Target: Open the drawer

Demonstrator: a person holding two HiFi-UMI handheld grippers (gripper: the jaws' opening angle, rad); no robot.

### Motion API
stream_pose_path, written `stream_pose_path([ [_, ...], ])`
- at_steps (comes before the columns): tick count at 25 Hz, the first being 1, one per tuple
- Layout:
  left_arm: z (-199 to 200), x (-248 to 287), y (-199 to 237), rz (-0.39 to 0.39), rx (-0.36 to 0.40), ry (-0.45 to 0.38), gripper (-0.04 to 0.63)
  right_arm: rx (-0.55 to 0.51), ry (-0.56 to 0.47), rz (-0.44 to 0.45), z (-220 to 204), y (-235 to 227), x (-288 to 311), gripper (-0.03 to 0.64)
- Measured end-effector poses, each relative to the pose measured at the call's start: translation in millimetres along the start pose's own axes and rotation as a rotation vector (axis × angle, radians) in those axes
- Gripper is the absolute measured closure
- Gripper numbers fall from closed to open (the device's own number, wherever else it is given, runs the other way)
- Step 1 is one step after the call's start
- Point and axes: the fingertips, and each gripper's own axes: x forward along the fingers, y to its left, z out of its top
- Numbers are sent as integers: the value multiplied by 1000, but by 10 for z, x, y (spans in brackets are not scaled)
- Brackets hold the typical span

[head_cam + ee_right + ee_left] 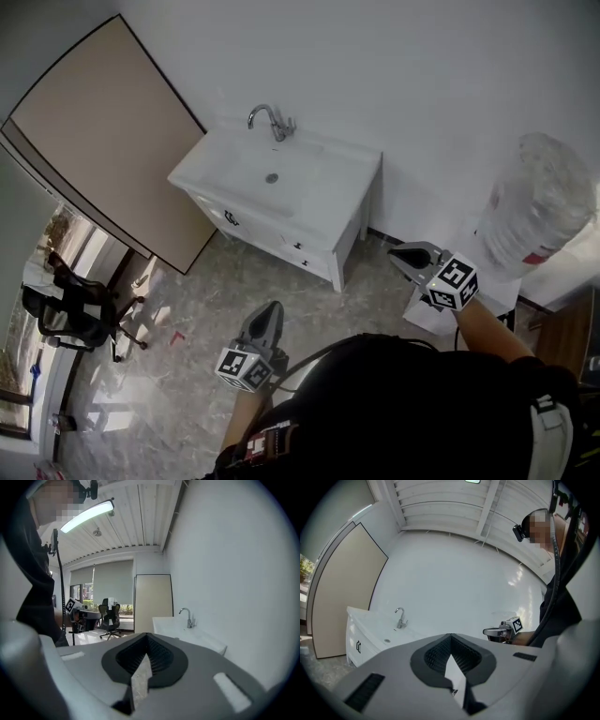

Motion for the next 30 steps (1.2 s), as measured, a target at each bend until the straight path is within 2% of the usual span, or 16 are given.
stream_pose_path([
  [6,295,-91,771,-7,-3,-33,597,-28,23,-12,335,9,795,620],
  [9,342,-120,1111,6,-8,-30,597,-41,44,12,416,56,1167,620],
  [17,184,-59,1558,88,-42,-7,597,-53,80,110,468,-160,1879,620],
  [21,76,45,1660,180,-62,11,597,-66,79,221,467,-358,2255,620],
  [26,-128,400,1706,347,-103,12,597,-104,105,395,275,-738,2615,620],
  [30,-306,813,1685,410,-133,2,597,-124,118,493,128,-1079,2941,620],
])
